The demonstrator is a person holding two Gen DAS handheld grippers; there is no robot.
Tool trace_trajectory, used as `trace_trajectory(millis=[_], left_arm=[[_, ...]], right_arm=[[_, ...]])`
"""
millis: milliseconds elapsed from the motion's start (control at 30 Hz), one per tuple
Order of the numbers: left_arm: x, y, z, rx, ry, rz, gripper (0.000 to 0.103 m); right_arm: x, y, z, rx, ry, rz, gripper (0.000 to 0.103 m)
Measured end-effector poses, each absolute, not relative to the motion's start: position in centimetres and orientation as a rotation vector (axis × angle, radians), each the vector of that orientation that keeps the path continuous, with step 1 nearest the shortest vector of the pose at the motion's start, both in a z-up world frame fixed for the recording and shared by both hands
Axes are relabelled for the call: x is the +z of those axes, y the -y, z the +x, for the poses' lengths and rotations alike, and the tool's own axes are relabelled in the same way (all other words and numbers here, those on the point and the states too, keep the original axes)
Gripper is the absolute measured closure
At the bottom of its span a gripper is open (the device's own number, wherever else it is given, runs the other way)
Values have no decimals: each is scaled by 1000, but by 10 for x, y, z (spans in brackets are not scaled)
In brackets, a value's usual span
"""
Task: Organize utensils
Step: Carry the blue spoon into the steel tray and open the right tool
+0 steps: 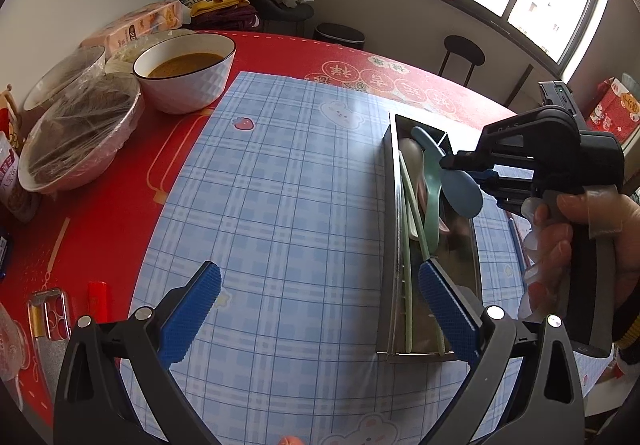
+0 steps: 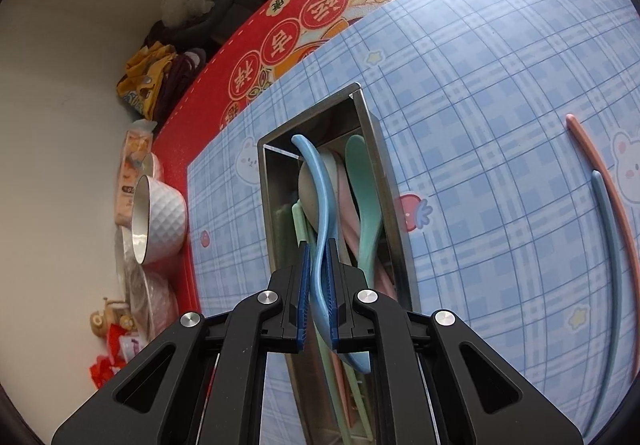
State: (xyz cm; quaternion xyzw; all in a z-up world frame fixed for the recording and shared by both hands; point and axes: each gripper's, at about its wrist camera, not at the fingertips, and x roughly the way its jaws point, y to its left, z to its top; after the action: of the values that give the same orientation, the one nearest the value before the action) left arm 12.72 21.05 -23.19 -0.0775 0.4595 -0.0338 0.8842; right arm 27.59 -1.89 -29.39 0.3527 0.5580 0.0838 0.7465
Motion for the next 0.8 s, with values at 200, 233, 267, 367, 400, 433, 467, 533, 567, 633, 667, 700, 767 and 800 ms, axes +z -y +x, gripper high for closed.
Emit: trace_trajectory(millis=[200,233,267,367,400,433,467,533,567,633,667,700,767,800], left_arm=[[-233,-188,127,-136,-975,-125,6],[-234,-181,127,-150,-980,-108,6],[-236,-175,126,-165,-986,-91,6],[-241,-160,125,-185,-1004,-56,6],[-243,-157,125,-186,-1010,-50,6],[-245,-155,125,-185,-1016,-47,6],[-247,-154,126,-179,-1022,-42,6],[-250,-154,126,-161,-1028,-36,6],[-250,-155,127,-150,-1029,-37,6],[-250,-159,128,-125,-1030,-45,6],[-249,-162,130,-113,-1029,-51,6],[-247,-166,131,-96,-1025,-59,6],[-240,-175,134,-64,-1011,-85,6],[-237,-178,134,-54,-1003,-95,6]], right_arm=[[-285,26,266,232,-1213,783,94],[-281,29,262,242,-1206,782,94],[-278,33,258,253,-1197,778,94],[-267,45,243,275,-1166,745,94],[-264,51,237,276,-1154,730,94],[-262,57,231,275,-1145,716,94],[-261,64,225,273,-1136,704,94],[-260,81,212,258,-1120,686,94],[-259,90,205,248,-1112,680,94],[-260,110,193,225,-1100,662,94],[-260,120,187,210,-1095,647,94],[-261,129,181,194,-1091,632,94],[-264,145,170,164,-1083,600,94],[-265,153,165,152,-1081,585,94]])
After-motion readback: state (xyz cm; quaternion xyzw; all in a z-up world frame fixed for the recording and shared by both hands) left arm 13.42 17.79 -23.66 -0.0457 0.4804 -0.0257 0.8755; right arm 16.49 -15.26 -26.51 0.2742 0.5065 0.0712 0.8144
